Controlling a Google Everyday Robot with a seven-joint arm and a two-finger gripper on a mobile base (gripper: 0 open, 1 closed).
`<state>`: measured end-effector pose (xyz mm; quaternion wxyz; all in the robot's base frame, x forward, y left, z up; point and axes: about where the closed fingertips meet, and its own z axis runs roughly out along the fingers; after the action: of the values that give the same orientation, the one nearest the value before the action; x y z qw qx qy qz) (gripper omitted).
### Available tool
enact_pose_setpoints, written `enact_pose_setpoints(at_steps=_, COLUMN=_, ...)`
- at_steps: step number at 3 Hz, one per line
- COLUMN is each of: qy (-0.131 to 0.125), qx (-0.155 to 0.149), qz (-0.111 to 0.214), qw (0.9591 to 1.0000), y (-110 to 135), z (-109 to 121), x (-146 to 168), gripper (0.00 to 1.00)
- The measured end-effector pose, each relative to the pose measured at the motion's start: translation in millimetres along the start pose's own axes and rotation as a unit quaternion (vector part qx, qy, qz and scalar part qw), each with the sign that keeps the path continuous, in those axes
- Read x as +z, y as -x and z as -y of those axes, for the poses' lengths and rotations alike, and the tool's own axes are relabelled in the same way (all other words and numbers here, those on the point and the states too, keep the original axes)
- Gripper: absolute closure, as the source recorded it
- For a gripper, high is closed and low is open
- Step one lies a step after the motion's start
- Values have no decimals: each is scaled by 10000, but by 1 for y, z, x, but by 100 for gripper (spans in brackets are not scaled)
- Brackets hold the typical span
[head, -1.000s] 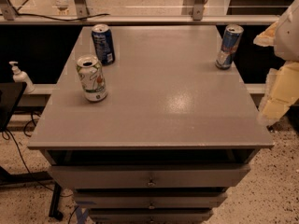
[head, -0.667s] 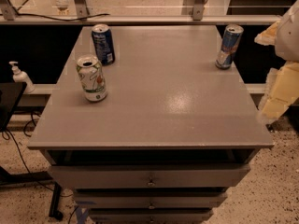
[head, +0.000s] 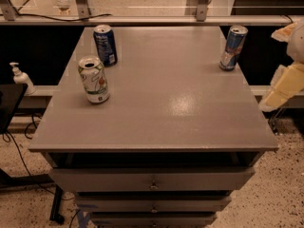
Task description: Move redbull can near 7up can
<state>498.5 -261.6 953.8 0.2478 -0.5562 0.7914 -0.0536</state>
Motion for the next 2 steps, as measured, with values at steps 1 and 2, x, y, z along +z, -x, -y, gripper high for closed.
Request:
enact_pose_setpoints(at_steps=1, qy=-336, qx=463, qz=495, qw=9971, y=-13, z=47, x=24, gripper=0)
enact_pose_setpoints(at_steps=2, qy=-583, qx=965, qz=1039, qw=9882, y=-20, z=93, x=48, gripper=0)
